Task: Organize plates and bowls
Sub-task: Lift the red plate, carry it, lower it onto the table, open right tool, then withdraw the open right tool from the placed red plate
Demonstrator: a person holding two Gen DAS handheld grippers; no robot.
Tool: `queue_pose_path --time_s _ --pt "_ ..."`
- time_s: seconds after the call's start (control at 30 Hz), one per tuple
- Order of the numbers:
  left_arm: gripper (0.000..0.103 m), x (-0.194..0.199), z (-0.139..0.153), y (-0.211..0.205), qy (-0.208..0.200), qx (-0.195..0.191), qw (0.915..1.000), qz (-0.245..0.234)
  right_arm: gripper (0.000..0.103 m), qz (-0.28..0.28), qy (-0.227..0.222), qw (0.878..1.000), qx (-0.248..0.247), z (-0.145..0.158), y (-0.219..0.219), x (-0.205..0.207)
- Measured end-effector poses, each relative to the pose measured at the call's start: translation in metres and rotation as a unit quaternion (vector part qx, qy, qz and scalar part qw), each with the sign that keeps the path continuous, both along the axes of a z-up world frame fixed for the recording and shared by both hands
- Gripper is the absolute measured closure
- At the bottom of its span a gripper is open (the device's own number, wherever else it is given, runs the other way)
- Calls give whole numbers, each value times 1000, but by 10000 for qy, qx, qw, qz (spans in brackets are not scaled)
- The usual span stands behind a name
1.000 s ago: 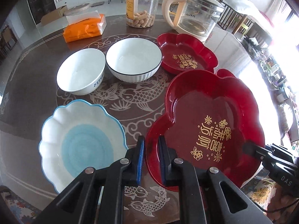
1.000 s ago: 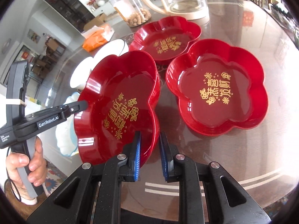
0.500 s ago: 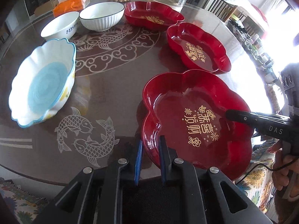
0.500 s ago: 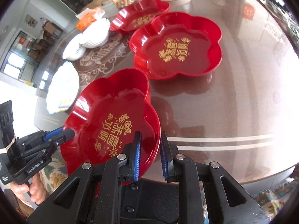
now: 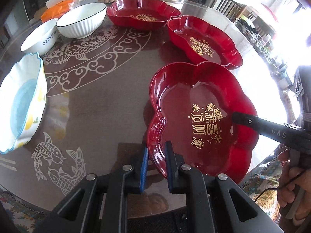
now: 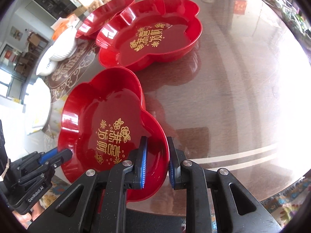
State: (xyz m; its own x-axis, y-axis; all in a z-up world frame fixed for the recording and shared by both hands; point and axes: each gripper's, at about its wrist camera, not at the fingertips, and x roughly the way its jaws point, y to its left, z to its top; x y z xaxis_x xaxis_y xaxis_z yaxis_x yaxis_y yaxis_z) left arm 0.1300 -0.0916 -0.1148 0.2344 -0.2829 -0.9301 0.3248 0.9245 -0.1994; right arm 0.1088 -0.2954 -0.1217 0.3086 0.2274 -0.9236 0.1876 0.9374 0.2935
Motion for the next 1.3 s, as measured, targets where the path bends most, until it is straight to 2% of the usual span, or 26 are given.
queue_pose_path --time_s 0.23,0.27,0.3,0.33,0.37,0.4,0.43,0.47,0.53,0.57,0.63,0.7,0.73,0.8,0.9,1.0,1.1,1.23,1.3 --pt "88 2 -5 -5 -182 -110 9997 -102 81 -97 -182 9998 -84 -2 -8 3" --pt "88 1 -5 -3 -227 -188 9995 -84 79 -98 -195 9997 -80 -2 -8 3" --pt "82 -1 -4 1 -276 -241 9993 9 78 -125 -201 9997 -67 -1 -9 1" --pt "76 -2 -2 6 -333 -303 9989 126 65 -154 -228 9996 -12 0 -10 0" --pt "71 -4 2 13 -423 -367 9982 235 40 -183 -287 9994 53 3 -11 -3" --pt "57 -8 8 19 -566 -423 9969 333 32 -226 -396 9989 80 7 -12 -7" --pt "42 -11 17 26 -779 -467 9949 448 33 -292 -518 9982 30 13 -13 -11" --pt "36 -17 28 34 -1072 -487 9914 578 33 -387 -682 9969 -26 22 -14 -18" --pt "19 -33 54 47 -1819 -416 9792 800 33 -666 -1198 9902 -279 51 -19 -41" --pt "16 -43 67 52 -2224 -321 9706 857 33 -812 -1562 9829 -546 70 -18 -57" --pt "6 -64 92 56 -2963 -89 9510 881 32 -1052 -2386 9583 -1166 109 -5 -91" --pt "2 -87 114 56 -3514 84 9324 841 24 -1289 -3050 9293 -1639 138 12 -127" --pt "2 -95 126 57 -3716 136 9248 810 23 -1352 -3295 9176 -1768 148 20 -143" --pt "0 -112 145 57 -3979 244 9140 757 23 -1280 -3609 9046 -1870 163 36 -164" --pt "0 -131 170 55 -4149 322 9068 680 23 -978 -3675 9024 -2023 179 57 -175" --pt "0 -148 183 57 -4152 311 9074 579 23 -756 -3567 9100 -1973 187 73 -176" --pt "0 -151 180 57 -3844 221 9212 555 23 -625 -3560 9132 -1885 186 84 -183" --pt "0 -150 157 50 -3273 231 9439 365 23 -626 -3422 9172 -1944 177 92 -184" --pt "0 -150 147 49 -3144 303 9483 302 23 -666 -3352 9193 -1952 173 91 -185"
